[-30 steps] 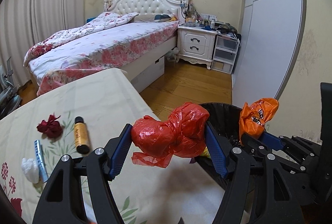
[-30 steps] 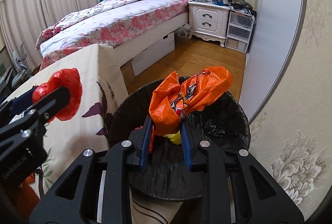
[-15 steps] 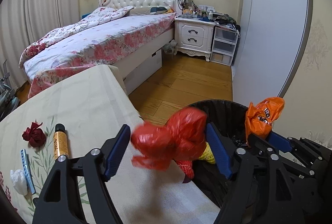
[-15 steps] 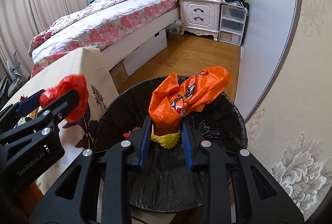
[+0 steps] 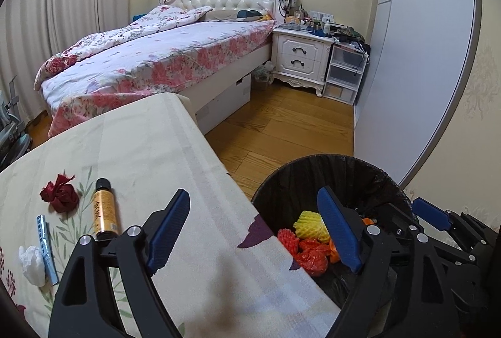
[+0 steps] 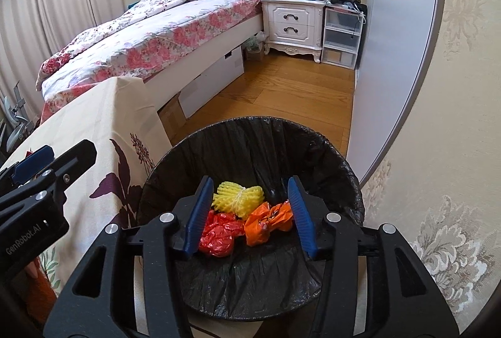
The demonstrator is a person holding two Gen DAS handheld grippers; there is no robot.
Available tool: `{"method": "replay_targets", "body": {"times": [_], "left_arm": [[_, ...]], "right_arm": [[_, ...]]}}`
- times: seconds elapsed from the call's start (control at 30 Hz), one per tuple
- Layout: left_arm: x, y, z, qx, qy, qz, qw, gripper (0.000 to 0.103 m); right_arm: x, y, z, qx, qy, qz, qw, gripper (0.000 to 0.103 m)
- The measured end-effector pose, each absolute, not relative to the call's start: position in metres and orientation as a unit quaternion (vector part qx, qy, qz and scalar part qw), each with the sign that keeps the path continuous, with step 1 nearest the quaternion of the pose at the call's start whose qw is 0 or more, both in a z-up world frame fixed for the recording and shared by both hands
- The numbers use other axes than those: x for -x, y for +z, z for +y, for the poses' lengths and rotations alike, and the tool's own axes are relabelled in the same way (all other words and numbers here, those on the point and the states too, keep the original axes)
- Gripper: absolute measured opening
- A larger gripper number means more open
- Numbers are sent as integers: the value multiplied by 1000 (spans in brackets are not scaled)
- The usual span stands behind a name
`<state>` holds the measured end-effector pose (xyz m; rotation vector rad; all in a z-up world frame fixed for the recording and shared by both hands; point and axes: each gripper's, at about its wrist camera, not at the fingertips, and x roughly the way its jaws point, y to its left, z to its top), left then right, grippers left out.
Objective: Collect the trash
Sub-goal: 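Return to the table and grasp the white-and-teal tube with the left tool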
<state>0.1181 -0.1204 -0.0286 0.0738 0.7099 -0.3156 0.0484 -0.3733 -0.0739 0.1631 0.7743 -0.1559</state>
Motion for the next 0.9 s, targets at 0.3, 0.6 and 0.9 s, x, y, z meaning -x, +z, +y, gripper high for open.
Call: {"method": "replay_targets", "body": {"times": [0.3, 0.6, 0.9], "left_arm": [[-92, -19, -86, -35, -129, 345, 929, 81], [-57, -13, -36, -28, -88, 345, 934, 81], [-25, -16, 16, -17, -46, 350, 935, 81]], "right_arm": [[-27, -60, -349, -65, -44, 368, 927, 49], [1, -54, -313, -48, -5, 367, 929, 49], [26, -56, -273, -24, 36, 373, 927, 50]]}}
